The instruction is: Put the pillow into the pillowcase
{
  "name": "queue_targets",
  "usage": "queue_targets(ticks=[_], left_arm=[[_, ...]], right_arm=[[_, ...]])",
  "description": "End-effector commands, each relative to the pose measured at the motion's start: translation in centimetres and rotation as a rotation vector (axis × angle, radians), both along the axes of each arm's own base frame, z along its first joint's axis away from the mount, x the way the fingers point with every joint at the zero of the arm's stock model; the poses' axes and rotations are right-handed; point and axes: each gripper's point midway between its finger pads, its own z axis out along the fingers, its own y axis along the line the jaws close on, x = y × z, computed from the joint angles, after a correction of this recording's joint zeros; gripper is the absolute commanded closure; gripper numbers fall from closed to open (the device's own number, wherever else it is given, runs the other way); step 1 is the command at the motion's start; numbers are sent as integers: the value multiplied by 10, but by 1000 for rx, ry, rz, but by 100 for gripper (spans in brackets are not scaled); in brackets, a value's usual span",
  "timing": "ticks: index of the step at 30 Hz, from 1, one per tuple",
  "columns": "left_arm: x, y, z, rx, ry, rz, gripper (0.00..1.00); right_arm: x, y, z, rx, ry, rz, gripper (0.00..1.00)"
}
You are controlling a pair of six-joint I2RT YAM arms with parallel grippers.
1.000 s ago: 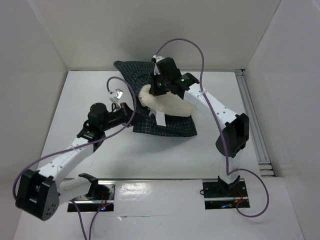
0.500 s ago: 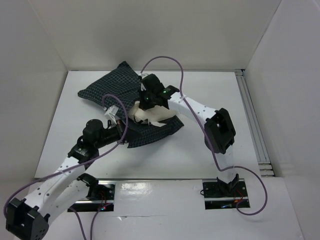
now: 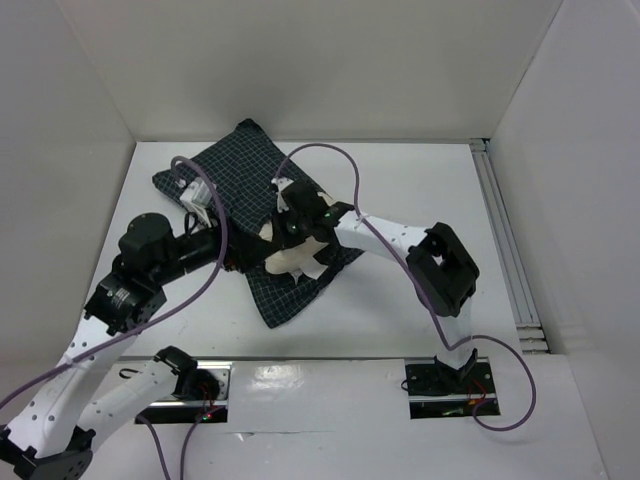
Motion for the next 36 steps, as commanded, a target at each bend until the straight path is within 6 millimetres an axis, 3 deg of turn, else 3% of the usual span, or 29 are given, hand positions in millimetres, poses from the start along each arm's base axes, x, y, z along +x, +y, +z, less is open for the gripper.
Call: queue_targets(ticks=[1,4,5,6,7,9,10,11,12,13,14,16,17,18,21,22,23,25,26,30,32,33,34,35,36], left_arm=[[22,19,11,87,-57,141,20],[47,30,16,132,-54,251,24],[52,32,12,161,-43,268,21],[55,31,13,183,-39,263,19],[69,27,-1,242,-16,259,18],[83,21,-19,307,31,242,16],[99,15,-42,384,92,218,16],[107,11,-54,425,123,204,14],[113,6,-67,472,147,186,13],[123,10,-74,552,163,225,11],[134,3,-102,641,206,218,8],[137,-11,-115,762,192,211,0],[143,-6,-125,847,174,252,0],[143,-19,-143,919,167,219,0],[149,-23,-159,1059,126,235,0],[149,-27,-179,1115,139,210,0],[156,-22,-181,1158,128,244,0],[160,-23,-193,1219,118,241,0],[161,-23,-208,1275,122,236,0],[171,-15,-230,1376,145,283,0],[178,3,-236,1415,211,324,16],[185,-2,-232,1375,229,324,27],[192,3,-232,1355,251,331,45],[196,2,-230,1326,265,340,95],[198,-3,-221,1260,275,329,100]], right_arm=[[-2,38,61,166,-79,102,72],[2,30,96,179,-151,83,12],[4,17,93,146,-166,36,3],[0,6,121,175,-213,14,1],[10,-13,130,165,-244,-50,1],[6,-52,142,161,-259,-139,1],[16,-85,124,113,-235,-258,1],[13,-110,129,105,-229,-327,1],[14,-130,120,79,-199,-389,2],[17,-160,97,53,-130,-482,2],[14,-175,87,47,-90,-521,3],[7,-201,75,77,-11,-600,3],[-6,-203,56,77,55,-591,3],[-11,-208,54,93,74,-606,2],[-25,-212,36,119,134,-641,2],[-27,-214,31,121,157,-650,2],[-32,-213,23,124,182,-648,2],[-33,-215,19,132,195,-658,2],[-32,-211,22,149,194,-644,2],[-37,-193,9,230,268,-601,2],[-39,-184,3,237,282,-592,2],[-42,-176,2,242,286,-573,2],[-40,-169,0,250,288,-565,2],[-40,-165,-4,242,286,-560,2],[-45,-154,-7,238,288,-528,2]])
